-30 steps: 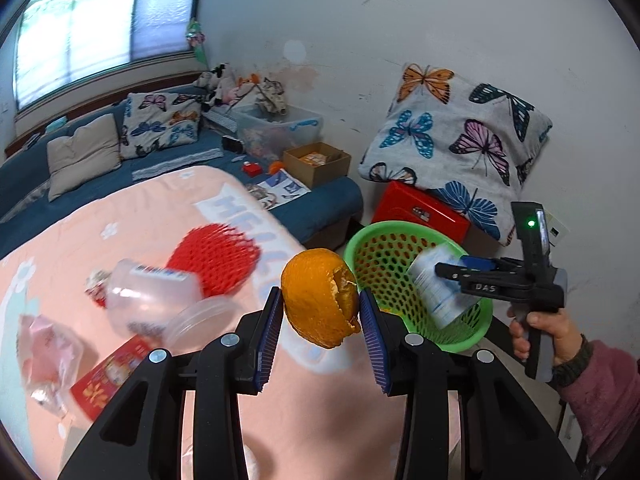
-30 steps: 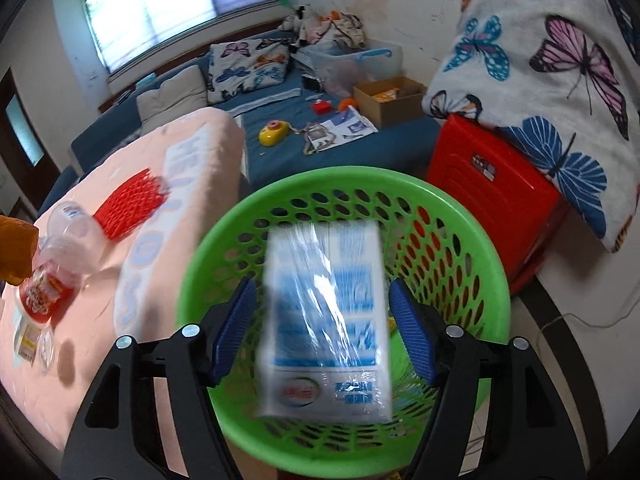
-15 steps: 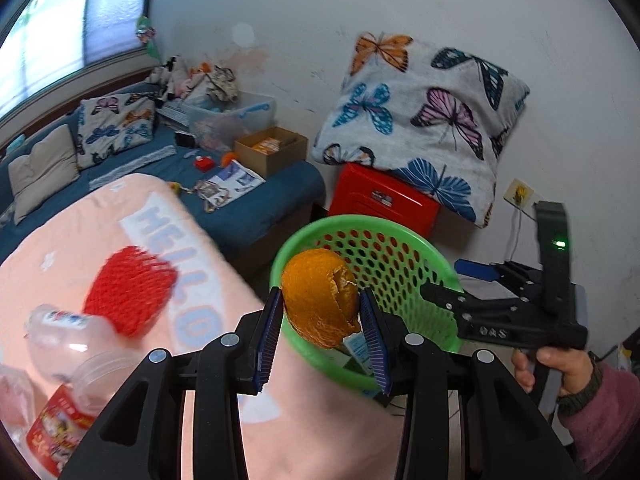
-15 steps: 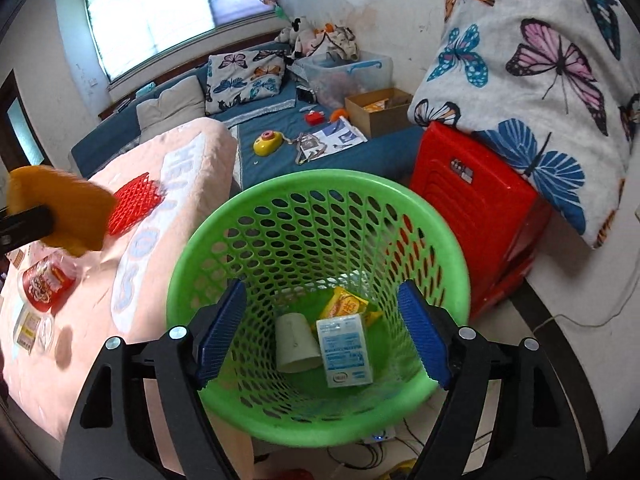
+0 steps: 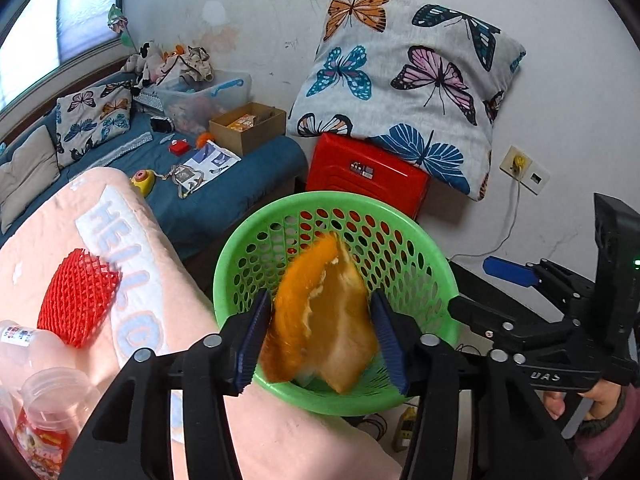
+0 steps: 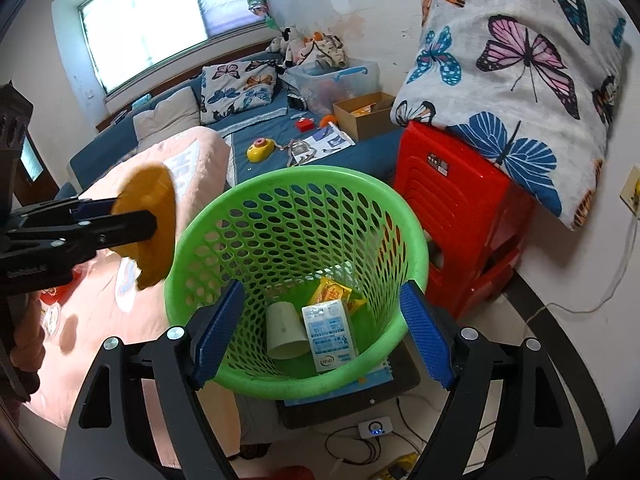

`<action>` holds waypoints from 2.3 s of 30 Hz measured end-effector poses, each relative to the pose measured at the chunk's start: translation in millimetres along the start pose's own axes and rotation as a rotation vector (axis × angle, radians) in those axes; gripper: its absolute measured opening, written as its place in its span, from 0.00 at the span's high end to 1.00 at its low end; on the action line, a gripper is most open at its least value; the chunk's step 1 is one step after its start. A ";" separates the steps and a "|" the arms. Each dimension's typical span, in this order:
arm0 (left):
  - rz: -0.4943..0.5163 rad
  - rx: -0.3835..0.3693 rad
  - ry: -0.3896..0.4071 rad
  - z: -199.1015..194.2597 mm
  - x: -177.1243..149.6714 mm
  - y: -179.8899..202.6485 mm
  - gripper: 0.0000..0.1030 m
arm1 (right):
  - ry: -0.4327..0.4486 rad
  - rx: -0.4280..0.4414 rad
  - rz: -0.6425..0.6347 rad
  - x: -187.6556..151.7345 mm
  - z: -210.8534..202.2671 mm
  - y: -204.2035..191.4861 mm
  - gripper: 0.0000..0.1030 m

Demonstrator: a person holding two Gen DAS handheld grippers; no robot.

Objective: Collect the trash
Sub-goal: 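Drop the orange peel into the green basket with the left gripper, then move both grippers back over the table toward the remaining trash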

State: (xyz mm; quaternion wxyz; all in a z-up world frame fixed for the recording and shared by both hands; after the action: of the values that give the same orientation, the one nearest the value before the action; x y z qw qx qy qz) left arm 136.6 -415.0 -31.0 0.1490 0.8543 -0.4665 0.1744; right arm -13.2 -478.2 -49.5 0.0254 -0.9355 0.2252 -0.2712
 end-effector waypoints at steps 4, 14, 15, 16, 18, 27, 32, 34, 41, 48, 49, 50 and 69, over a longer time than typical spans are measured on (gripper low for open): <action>0.003 -0.001 0.020 -6.9 -2.2 1.0 0.40 | 0.005 0.008 -0.003 -2.0 -2.1 -2.9 0.22; -0.018 0.046 0.085 -48.3 -33.2 -12.6 0.35 | 0.020 0.051 -0.058 -6.8 -11.0 -33.3 0.19; -0.022 0.052 0.091 -53.5 -38.4 -15.0 0.35 | 0.023 0.060 -0.066 -7.3 -12.2 -39.3 0.19; -0.028 0.062 0.096 -58.1 -43.2 -17.5 0.35 | 0.025 0.068 -0.072 -7.2 -13.3 -43.7 0.19; -0.040 0.080 0.111 -67.9 -53.1 -22.7 0.35 | 0.030 0.081 -0.089 -7.2 -15.5 -54.7 0.18; -0.128 0.140 0.156 -103.1 -97.1 -55.6 0.32 | 0.025 0.138 -0.188 -9.5 -15.2 -107.4 0.16; -0.188 0.166 0.159 -112.8 -121.7 -78.1 0.31 | 0.017 0.165 -0.232 -8.5 -10.6 -137.4 0.16; -0.212 0.172 0.161 -116.0 -131.7 -86.8 0.31 | 0.014 0.174 -0.248 -8.3 -9.3 -148.1 0.16; -0.324 0.211 0.165 -131.7 -177.7 -128.2 0.31 | -0.007 0.207 -0.307 -9.8 1.0 -183.1 0.16; -0.430 0.253 0.155 -145.1 -221.4 -169.3 0.31 | -0.027 0.239 -0.371 -17.3 7.2 -221.4 0.16; -0.441 0.257 0.153 -146.7 -227.3 -174.0 0.31 | -0.032 0.243 -0.380 -17.9 8.7 -227.3 0.16; -0.453 0.266 0.152 -149.1 -234.4 -179.5 0.31 | -0.035 0.247 -0.389 -18.1 9.9 -232.2 0.16; -0.525 0.373 0.067 -160.9 -318.0 -252.1 0.23 | -0.153 0.325 -0.614 -56.6 42.5 -340.4 0.12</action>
State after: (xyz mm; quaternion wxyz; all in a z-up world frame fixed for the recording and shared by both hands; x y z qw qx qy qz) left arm 164.8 20.3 -49.2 0.0450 0.9519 -0.1849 0.2402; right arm 105.0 -151.3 -55.9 0.1082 -0.9608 -0.1151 -0.2278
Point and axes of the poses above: each gripper's, at about its wrist camera, not at the fingertips, and z roughly the way its jaws point, y to its right, x to its top, the point moved 3 cm from there along z, roughly the way its jaws point, and after that the axes turned 15 degrees about -y, right-handed, at the moved point
